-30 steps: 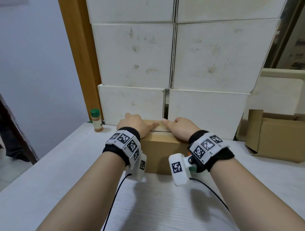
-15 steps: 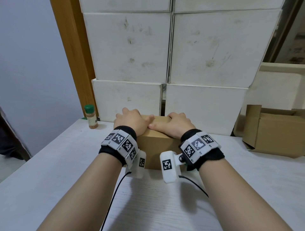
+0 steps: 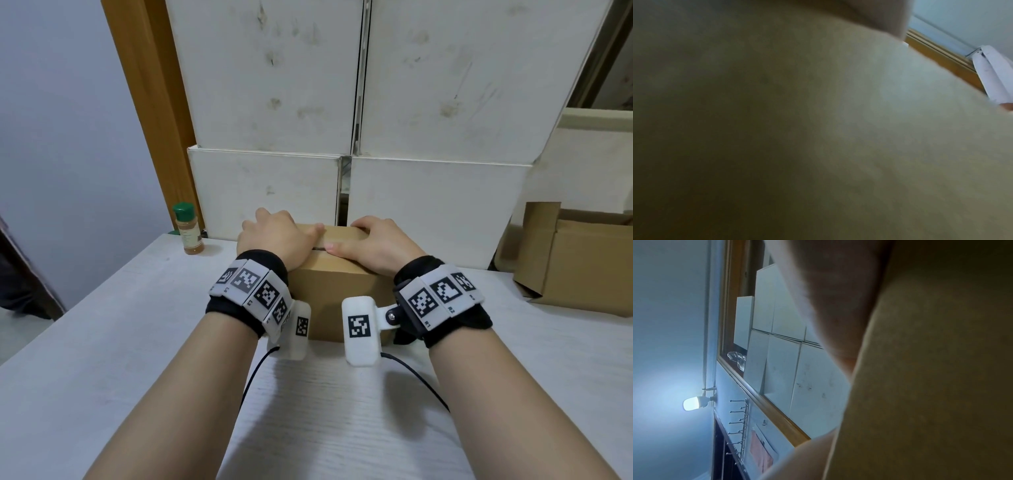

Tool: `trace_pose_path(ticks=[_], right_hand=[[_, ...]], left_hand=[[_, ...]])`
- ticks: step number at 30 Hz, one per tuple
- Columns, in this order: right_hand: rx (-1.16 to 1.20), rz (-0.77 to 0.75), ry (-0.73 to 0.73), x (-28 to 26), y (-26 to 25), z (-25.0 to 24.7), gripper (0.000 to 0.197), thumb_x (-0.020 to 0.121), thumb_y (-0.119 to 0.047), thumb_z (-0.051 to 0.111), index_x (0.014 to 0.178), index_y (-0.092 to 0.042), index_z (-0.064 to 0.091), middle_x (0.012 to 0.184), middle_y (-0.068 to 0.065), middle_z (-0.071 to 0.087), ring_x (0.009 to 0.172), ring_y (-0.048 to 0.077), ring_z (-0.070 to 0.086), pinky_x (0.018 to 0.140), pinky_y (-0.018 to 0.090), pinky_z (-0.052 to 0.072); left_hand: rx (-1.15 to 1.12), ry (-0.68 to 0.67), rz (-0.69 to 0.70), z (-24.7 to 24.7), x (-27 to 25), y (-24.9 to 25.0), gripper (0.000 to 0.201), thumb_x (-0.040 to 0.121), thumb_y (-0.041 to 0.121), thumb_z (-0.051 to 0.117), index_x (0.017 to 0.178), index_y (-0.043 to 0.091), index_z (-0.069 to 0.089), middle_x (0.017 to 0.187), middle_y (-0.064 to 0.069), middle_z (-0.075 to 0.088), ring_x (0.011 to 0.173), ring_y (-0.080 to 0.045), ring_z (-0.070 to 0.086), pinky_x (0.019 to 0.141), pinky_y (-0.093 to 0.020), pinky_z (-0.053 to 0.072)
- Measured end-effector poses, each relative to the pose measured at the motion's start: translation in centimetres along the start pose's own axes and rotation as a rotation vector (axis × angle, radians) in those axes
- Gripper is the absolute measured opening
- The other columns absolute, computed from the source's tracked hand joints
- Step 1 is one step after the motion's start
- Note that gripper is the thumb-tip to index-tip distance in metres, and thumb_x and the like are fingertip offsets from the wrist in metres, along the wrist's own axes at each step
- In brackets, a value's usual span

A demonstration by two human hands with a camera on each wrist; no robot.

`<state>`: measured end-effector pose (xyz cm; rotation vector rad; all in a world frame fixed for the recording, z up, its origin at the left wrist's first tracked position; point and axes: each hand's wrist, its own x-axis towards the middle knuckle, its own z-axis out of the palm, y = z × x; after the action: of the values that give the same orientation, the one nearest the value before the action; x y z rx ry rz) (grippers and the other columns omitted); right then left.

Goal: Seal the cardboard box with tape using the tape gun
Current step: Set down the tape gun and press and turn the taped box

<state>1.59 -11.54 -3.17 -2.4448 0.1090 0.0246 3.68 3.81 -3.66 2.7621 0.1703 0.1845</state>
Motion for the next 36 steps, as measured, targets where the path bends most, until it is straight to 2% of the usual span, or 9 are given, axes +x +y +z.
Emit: trace_pose_path(ticks=[3,7,11,14,18,22,29,34,36], right_hand=[[0.036,-0.014,0.012,-0.2,0.1,-0.2,0.081,0.073,-0.054,0.070,0.142,-0.026,0.037,0.145,0.005,0.036,0.132,0.024,0.039,0.108,0.036,0.035],[0.084,-0.018,0.014,-0.4,0.2,-0.4,0.078,0.079,-0.044,0.070,0.145,-0.025,0.033,0.146,0.004,0.027,0.132,0.022,0.038,0.101,0.030,0.034],[0.150,0.009,0.040,-0.7,0.1,-0.3,0.082,0.080,-0.050,0.066,0.147,-0.022,0.029,0.149,0.003,0.023,0.132,0.022,0.038,0.091,0.026,0.033],[0.189,0.047,0.071,-0.7,-0.1,-0.2,0.089,0.078,-0.059,0.062,0.147,-0.016,0.026,0.150,0.005,0.023,0.134,0.023,0.037,0.097,0.030,0.035],[0.108,0.068,0.095,-0.5,-0.4,0.0,0.090,0.076,-0.059,0.063,0.143,-0.012,0.029,0.146,0.009,0.031,0.132,0.027,0.040,0.098,0.035,0.037],[0.082,0.048,0.084,-0.3,-0.3,0.0,0.082,0.081,-0.051,0.063,0.144,-0.011,0.029,0.147,0.011,0.033,0.132,0.028,0.039,0.102,0.035,0.036],[0.121,0.028,0.082,-0.2,0.1,-0.2,0.065,0.093,-0.034,0.054,0.148,-0.014,0.024,0.152,0.010,0.029,0.135,0.027,0.036,0.106,0.032,0.032],[0.195,0.058,0.087,-0.6,-0.2,-0.1,0.097,0.074,-0.059,0.065,0.148,-0.013,0.021,0.150,0.008,0.032,0.135,0.024,0.037,0.102,0.033,0.036],[0.153,0.061,0.080,-0.6,-0.2,-0.1,0.103,0.069,-0.059,0.070,0.148,-0.014,0.021,0.149,0.007,0.031,0.135,0.024,0.037,0.102,0.035,0.036]], left_hand=[[-0.004,0.001,0.004,0.0,0.0,0.0,0.069,0.083,0.070,0.038,0.128,0.019,0.054,0.130,-0.010,0.046,0.117,-0.035,0.049,0.097,-0.042,0.041],[-0.024,0.003,0.002,0.1,0.0,-0.1,0.070,0.082,0.069,0.038,0.127,0.019,0.054,0.128,-0.011,0.048,0.113,-0.034,0.053,0.094,-0.040,0.044],[-0.035,-0.013,-0.003,0.1,-0.1,0.1,0.079,0.079,0.075,0.034,0.130,0.018,0.052,0.132,-0.012,0.046,0.117,-0.035,0.050,0.097,-0.042,0.042],[-0.029,-0.053,0.016,-0.1,-0.1,0.1,0.077,0.079,0.072,0.035,0.133,0.018,0.049,0.135,-0.012,0.044,0.122,-0.036,0.046,0.100,-0.043,0.039],[-0.027,-0.105,0.053,-0.4,-0.2,-0.2,0.068,0.080,0.066,0.042,0.133,0.024,0.047,0.137,-0.009,0.042,0.125,-0.035,0.043,0.101,-0.041,0.037],[-0.021,-0.108,0.064,-0.7,-0.6,-0.2,0.077,0.074,0.074,0.046,0.132,0.023,0.048,0.138,-0.009,0.043,0.125,-0.034,0.044,0.101,-0.040,0.038],[-0.028,-0.115,0.073,-0.6,-0.3,-0.4,0.063,0.086,0.061,0.043,0.139,0.026,0.041,0.143,-0.008,0.037,0.130,-0.034,0.040,0.106,-0.041,0.033],[-0.045,-0.137,0.081,-0.8,0.0,-0.6,0.071,0.079,0.069,0.046,0.137,0.026,0.044,0.142,-0.007,0.041,0.127,-0.032,0.044,0.104,-0.040,0.039],[-0.069,-0.153,0.086,-1.0,0.0,-0.8,0.077,0.076,0.070,0.051,0.138,0.026,0.044,0.143,-0.005,0.043,0.127,-0.029,0.046,0.104,-0.040,0.041]])
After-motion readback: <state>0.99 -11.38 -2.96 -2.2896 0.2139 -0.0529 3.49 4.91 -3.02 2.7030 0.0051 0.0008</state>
